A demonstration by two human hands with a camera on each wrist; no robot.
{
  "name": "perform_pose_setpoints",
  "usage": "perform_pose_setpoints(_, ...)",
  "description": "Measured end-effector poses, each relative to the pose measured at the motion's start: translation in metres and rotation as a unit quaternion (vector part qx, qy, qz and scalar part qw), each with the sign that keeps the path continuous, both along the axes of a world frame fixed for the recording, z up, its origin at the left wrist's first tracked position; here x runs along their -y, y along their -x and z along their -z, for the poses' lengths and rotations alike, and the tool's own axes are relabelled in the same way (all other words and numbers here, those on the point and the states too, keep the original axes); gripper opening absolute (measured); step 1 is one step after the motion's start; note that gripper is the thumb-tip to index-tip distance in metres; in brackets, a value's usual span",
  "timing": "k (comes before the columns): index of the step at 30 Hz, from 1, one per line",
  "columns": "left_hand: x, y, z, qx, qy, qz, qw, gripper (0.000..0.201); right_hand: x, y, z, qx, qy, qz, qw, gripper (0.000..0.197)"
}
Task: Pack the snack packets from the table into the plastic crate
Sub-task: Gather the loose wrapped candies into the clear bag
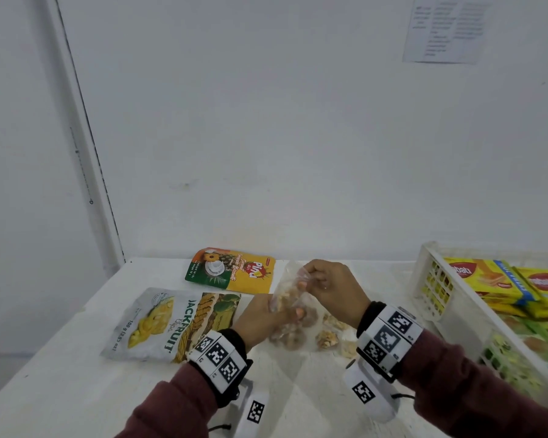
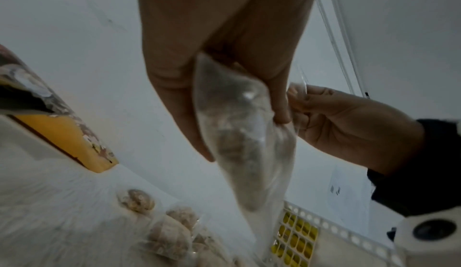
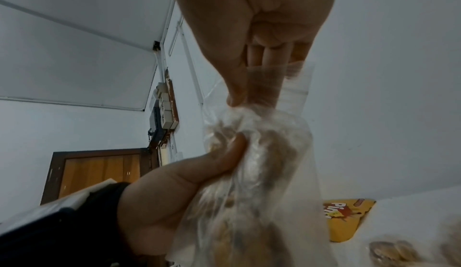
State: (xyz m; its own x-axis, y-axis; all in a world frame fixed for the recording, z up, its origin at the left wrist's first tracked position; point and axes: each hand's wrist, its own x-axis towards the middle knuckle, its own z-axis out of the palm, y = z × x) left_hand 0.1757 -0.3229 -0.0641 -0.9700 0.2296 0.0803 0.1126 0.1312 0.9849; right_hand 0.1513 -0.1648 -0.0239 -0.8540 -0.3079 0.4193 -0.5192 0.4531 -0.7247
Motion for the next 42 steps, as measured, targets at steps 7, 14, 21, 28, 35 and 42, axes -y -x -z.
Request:
perform_pose_setpoints(7, -0.004, 0.002, 0.005, -0.019, -0.007, -0.010, 1.000, 0.043, -0.008, -0.001, -0.003, -0.001, -0.060, 0.016, 0.998, 0.017)
perform_pose_setpoints(14, -0.003, 0.003, 0.009, -0.045, -0.045, -0.012, 0.998, 0.003, -0.016, -0.005, -0.005, -0.039, -0.074, -0.011, 0.996, 0.015)
perform_pose_setpoints(21, -0.001, 0.004, 0.012, 0.042, -0.061, 0.076, 0.994, 0.013, -0.038, 0.000, -0.017, -0.018, -0.078, 0.044, 0.996, 0.021)
perform_pose_setpoints(28, -0.002, 0.008, 0.012, 0.037, -0.011, 0.070, 0.997, 0.018, -0.045, 0.003, -0.019, 0.117, -0.021, -0.065, 0.991, 0.016)
perform_pose_setpoints(35, -0.019, 0.007, 0.002, -0.100, -0.074, -0.039, 0.991, 0.009, -0.043, 0.002, -0.016, 0.125, -0.046, -0.061, 0.989, 0.022)
perform_pose_setpoints(42, -0.020, 0.006, -0.004, -0.120, -0.045, -0.070, 0.989, 0.017, -0.035, -0.001, -0.010, 0.010, -0.245, -0.025, 0.969, 0.021)
